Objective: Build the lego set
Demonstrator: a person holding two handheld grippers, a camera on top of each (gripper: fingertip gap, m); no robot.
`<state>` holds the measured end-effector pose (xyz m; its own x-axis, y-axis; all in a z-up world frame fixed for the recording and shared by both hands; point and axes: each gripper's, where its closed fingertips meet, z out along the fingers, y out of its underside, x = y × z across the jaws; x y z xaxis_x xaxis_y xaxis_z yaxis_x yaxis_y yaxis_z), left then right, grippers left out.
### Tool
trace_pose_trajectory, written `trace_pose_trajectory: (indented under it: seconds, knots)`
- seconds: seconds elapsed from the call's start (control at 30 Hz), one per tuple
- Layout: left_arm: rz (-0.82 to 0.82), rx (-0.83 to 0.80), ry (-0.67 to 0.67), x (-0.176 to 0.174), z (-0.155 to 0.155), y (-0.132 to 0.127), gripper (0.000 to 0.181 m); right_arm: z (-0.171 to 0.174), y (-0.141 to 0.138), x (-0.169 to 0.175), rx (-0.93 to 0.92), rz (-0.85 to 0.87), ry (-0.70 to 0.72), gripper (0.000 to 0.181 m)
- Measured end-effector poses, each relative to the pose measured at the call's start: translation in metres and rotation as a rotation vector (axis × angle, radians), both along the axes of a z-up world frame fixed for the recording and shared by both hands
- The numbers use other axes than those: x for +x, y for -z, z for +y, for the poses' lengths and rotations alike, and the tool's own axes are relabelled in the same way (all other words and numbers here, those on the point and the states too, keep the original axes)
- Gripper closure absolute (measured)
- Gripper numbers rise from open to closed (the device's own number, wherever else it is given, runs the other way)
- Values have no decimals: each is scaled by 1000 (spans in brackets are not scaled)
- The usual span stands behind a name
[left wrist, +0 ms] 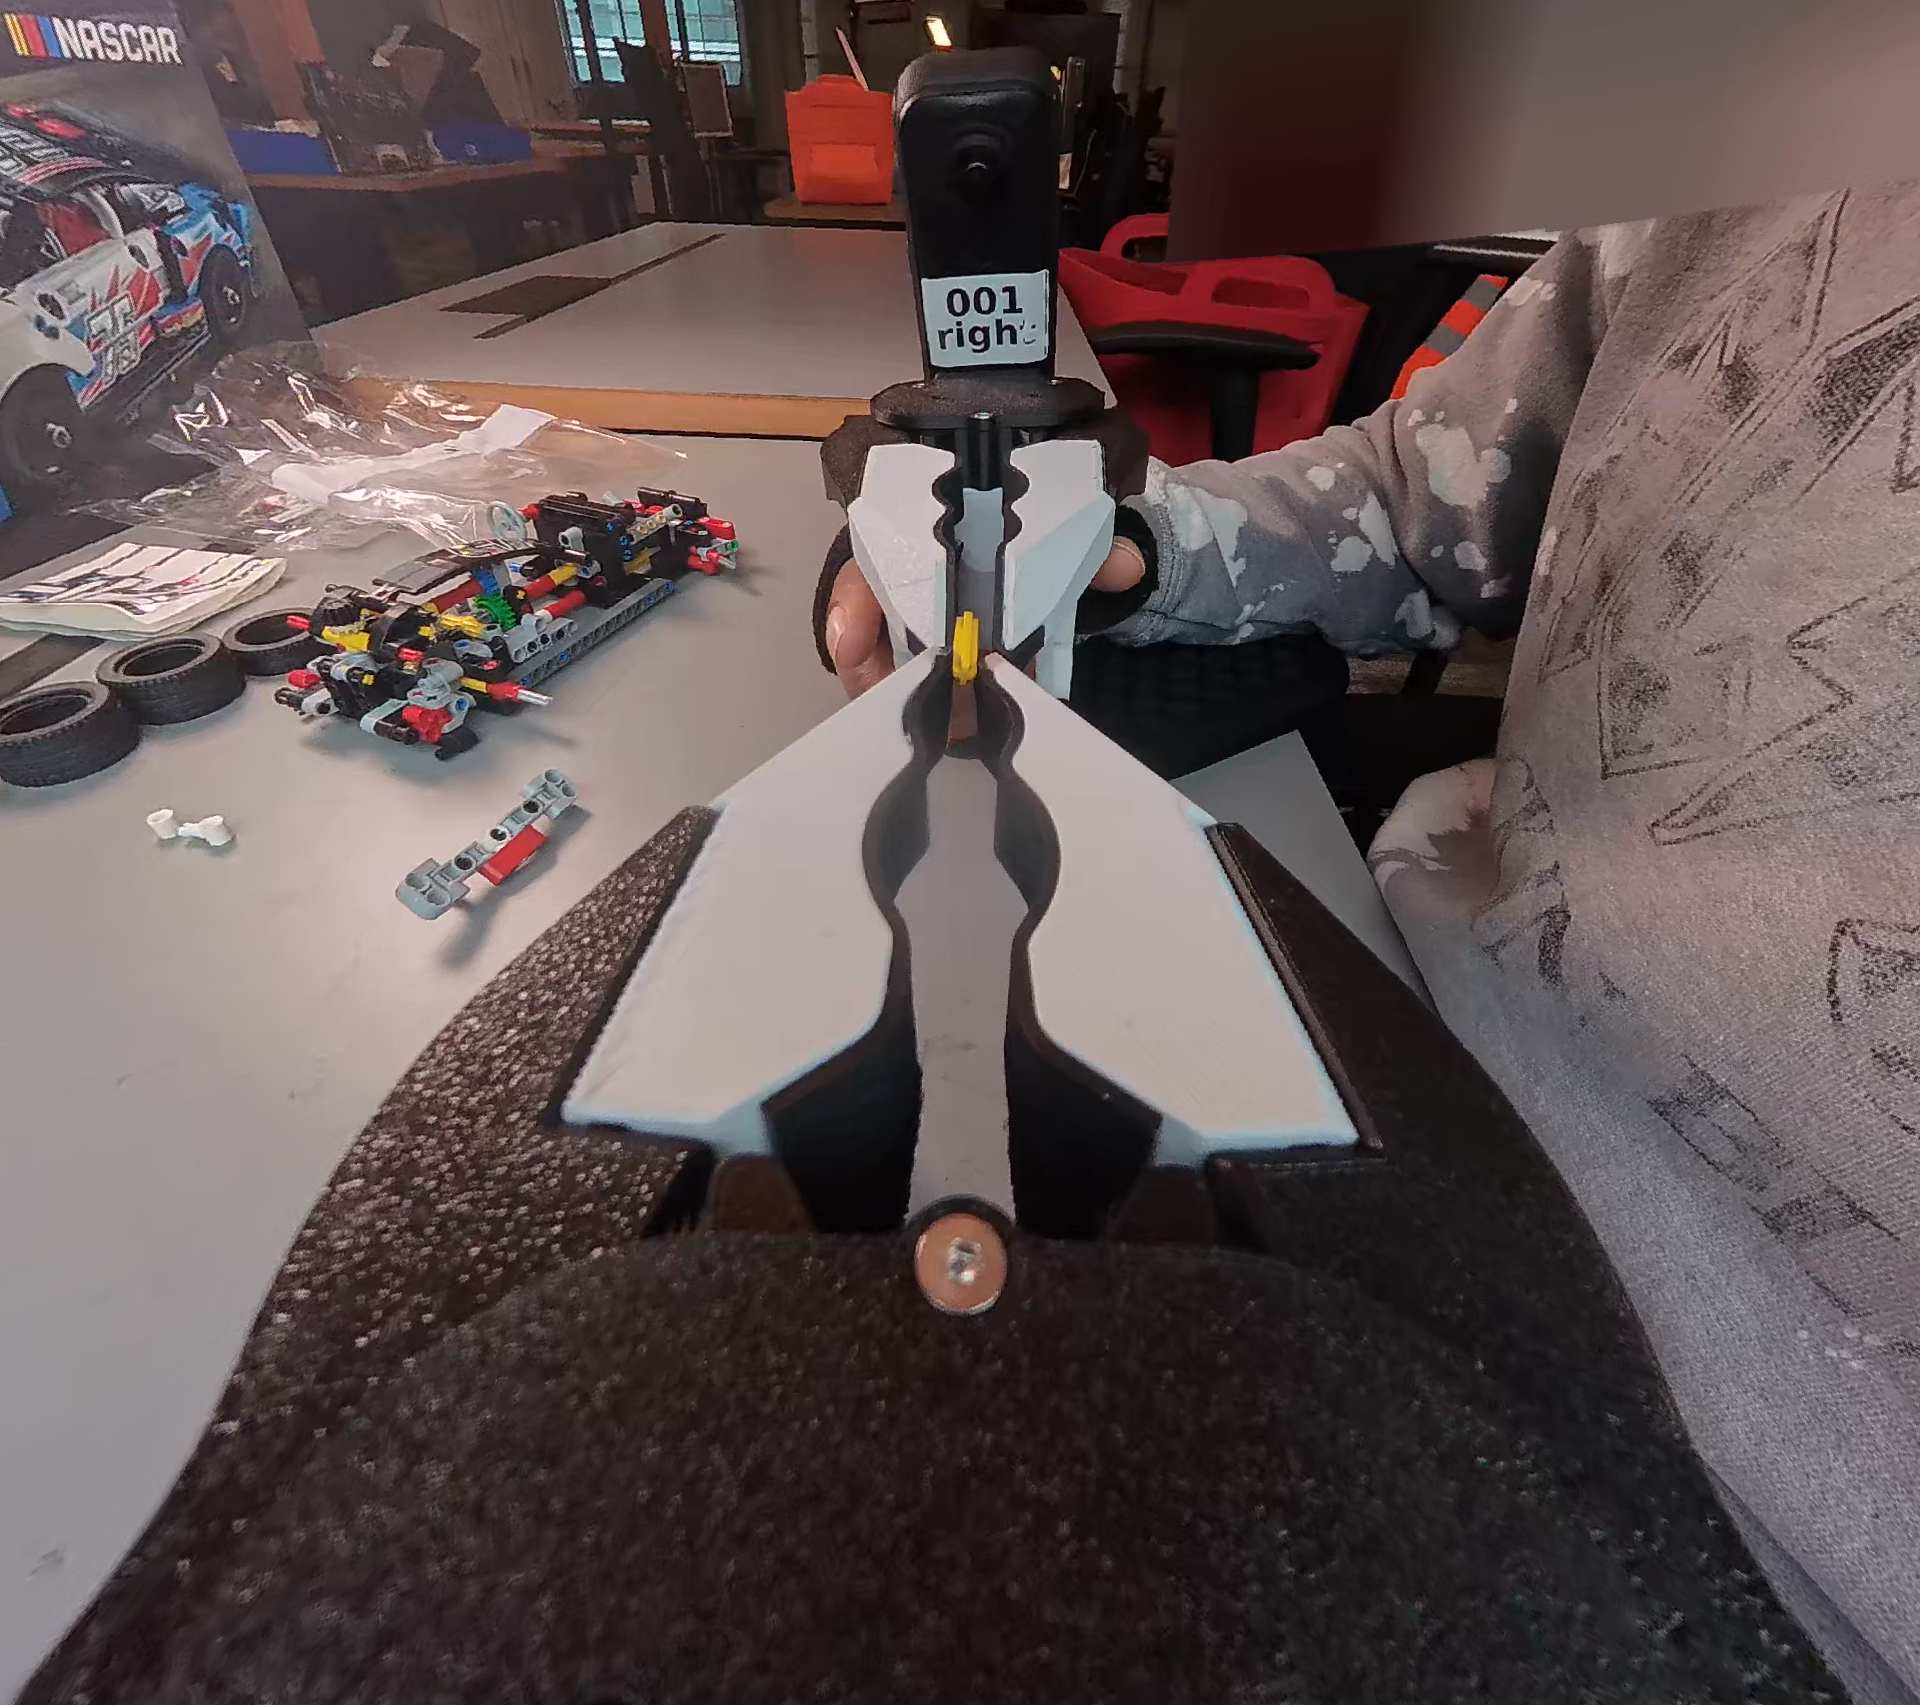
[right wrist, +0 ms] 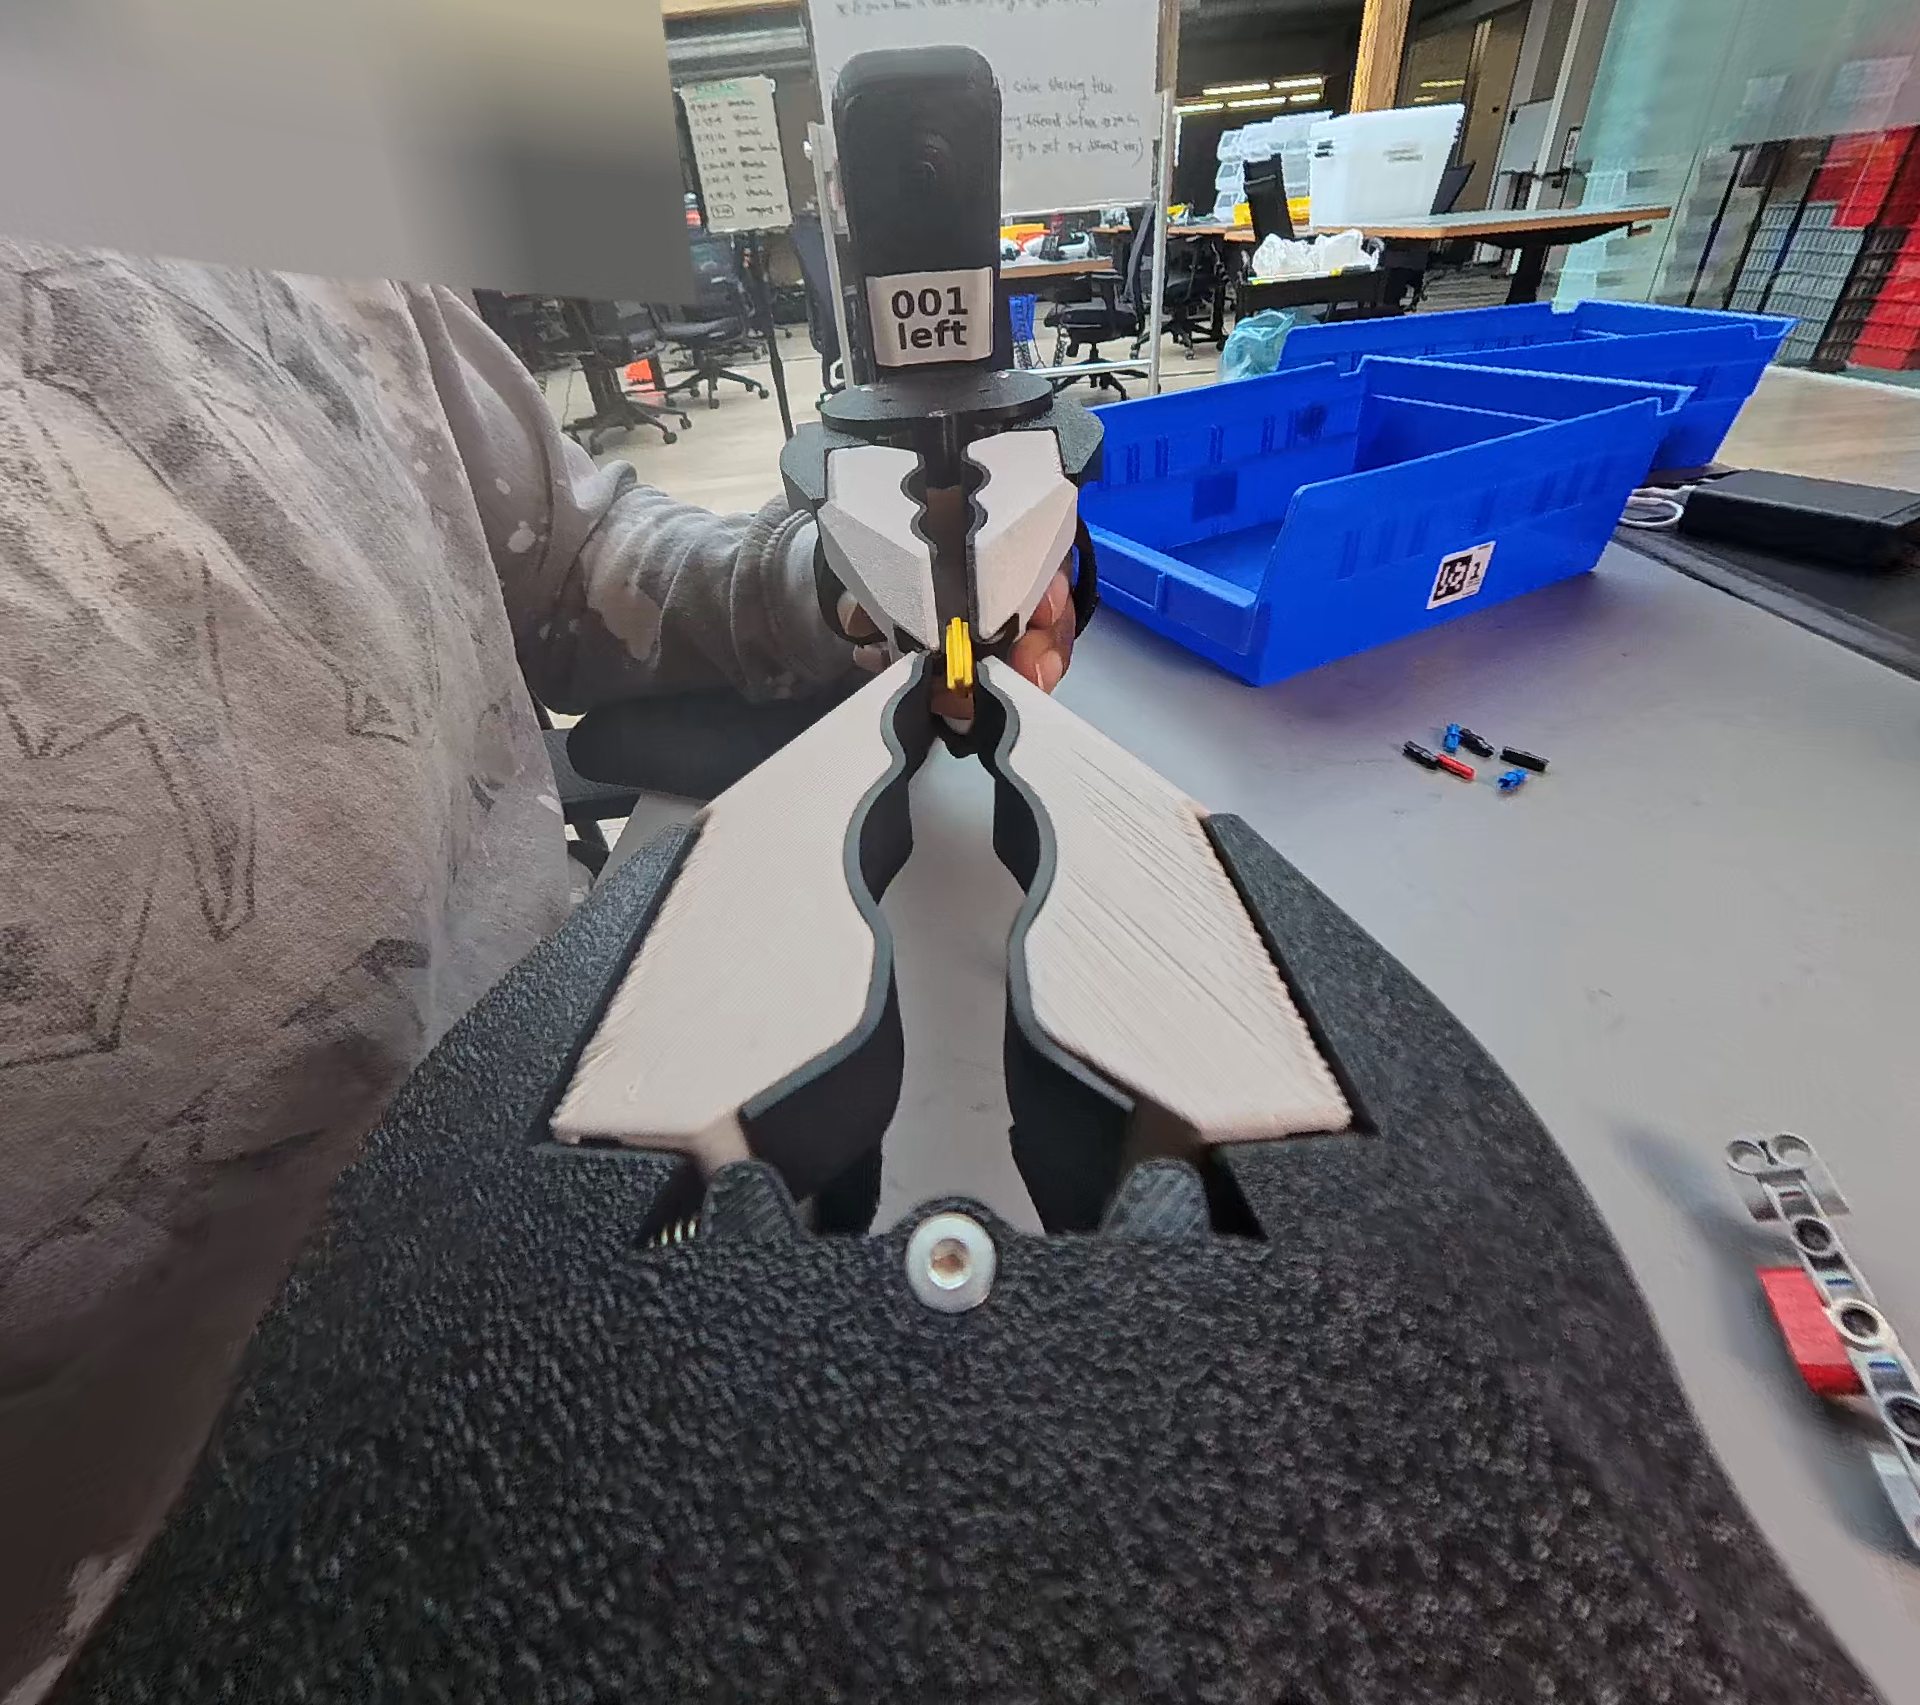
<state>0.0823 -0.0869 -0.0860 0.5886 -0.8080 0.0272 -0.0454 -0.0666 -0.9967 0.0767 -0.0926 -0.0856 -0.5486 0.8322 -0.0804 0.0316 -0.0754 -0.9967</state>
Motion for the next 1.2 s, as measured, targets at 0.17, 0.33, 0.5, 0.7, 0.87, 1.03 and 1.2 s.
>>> trace_pose_trajectory:
  seconds: [0.17, 0.33, 0.5, 0.7, 0.87, 1.03, 1.2]
  knots:
    - [1, -3, 37, 4, -5, 0, 179, -5, -1, 4, -39, -6, -49, 179]
    - [16, -18, 56, 4, -8, 2, 179, -7, 0, 4, -27, -9, -58, 179]
    - [18, -23, 71, 4, -11, 1, 179, -10, 0, 4, -2, 5, -52, 178]
    - [20, -25, 82, 4, -13, 1, 179, -12, -1, 4, 14, 21, -43, 179]
    - [22, -34, 84, 3, -13, 2, 179, -12, 0, 3, 37, 20, -28, 178]
    - [21, -42, 87, 3, -13, 3, 179, -11, 1, 3, 61, 24, -13, 178]
    - [18, -46, 96, 5, -14, 4, 179, -9, 1, 3, 73, 25, 2, 173]
